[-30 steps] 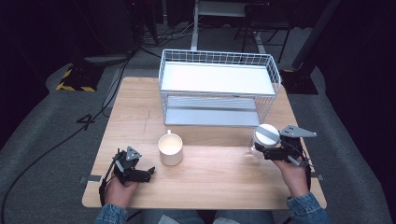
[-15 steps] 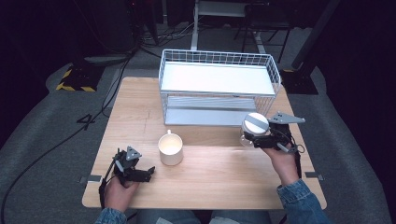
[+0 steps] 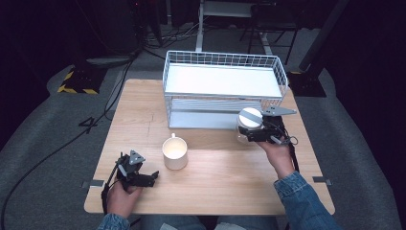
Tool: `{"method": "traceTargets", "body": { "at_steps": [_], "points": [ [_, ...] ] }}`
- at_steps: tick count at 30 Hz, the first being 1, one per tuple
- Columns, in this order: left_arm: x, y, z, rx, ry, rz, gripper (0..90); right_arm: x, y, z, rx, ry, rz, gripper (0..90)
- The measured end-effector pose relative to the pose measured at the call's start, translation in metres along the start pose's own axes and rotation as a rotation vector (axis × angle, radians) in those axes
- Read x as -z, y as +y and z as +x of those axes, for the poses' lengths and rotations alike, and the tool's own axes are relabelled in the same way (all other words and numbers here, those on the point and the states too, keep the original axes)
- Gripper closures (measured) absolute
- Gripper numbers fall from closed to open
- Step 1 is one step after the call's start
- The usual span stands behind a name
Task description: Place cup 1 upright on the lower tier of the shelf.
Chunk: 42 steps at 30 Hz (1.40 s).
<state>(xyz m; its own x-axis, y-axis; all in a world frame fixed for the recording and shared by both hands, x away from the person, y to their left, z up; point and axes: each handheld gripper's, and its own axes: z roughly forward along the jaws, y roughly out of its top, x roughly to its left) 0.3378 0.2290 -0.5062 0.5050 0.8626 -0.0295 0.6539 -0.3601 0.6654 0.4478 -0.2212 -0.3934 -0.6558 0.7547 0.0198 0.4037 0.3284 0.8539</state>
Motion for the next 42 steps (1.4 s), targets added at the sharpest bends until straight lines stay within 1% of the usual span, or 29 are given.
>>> {"method": "traceTargets", "body": {
  "at_steps": [5,8,11,12,13,14,15,19,24,29,38,42],
  "points": [
    [0.000,0.000,0.000,0.000,0.000,0.000,0.3,-0.011,0.006,0.003,-0.013,-0.023,-0.002,7.6],
    [0.000,0.000,0.000,0.000,0.000,0.000,0.3,-0.017,0.009,0.005,-0.011,-0.043,-0.002,7.6],
    [0.000,0.000,0.000,0.000,-0.001,0.000,0.3,-0.024,0.011,0.006,-0.011,-0.049,-0.004,7.6],
    [0.000,0.000,0.000,0.000,-0.001,0.000,0.3,-0.029,0.013,0.007,-0.012,-0.057,-0.005,7.6],
    [0.000,0.000,0.000,0.000,-0.001,0.000,0.3,-0.029,0.013,0.007,-0.012,-0.057,-0.005,7.6],
    [0.000,0.000,0.000,0.000,-0.001,0.000,0.3,-0.033,0.015,0.008,-0.015,-0.068,-0.003,7.6],
    [0.000,0.000,0.000,0.000,0.001,0.000,0.3,-0.033,0.015,0.008,-0.015,-0.068,-0.003,7.6],
    [0.000,0.000,0.000,-0.001,0.000,0.000,0.3,-0.042,0.017,0.009,-0.023,-0.079,-0.003,7.6],
    [0.000,0.000,0.000,0.000,0.000,0.000,0.3,-0.052,0.020,0.009,-0.043,-0.094,-0.007,7.6],
    [0.000,0.000,0.000,0.000,0.000,0.000,0.3,-0.061,0.023,0.010,-0.041,-0.105,-0.019,7.6],
    [0.000,0.000,0.000,-0.001,0.000,0.000,0.3,-0.078,0.024,0.015,-0.042,-0.116,-0.025,7.6],
    [0.000,0.000,0.000,-0.001,0.000,0.000,0.3,-0.086,0.024,0.015,-0.051,-0.126,-0.029,7.5]
  ]
}}
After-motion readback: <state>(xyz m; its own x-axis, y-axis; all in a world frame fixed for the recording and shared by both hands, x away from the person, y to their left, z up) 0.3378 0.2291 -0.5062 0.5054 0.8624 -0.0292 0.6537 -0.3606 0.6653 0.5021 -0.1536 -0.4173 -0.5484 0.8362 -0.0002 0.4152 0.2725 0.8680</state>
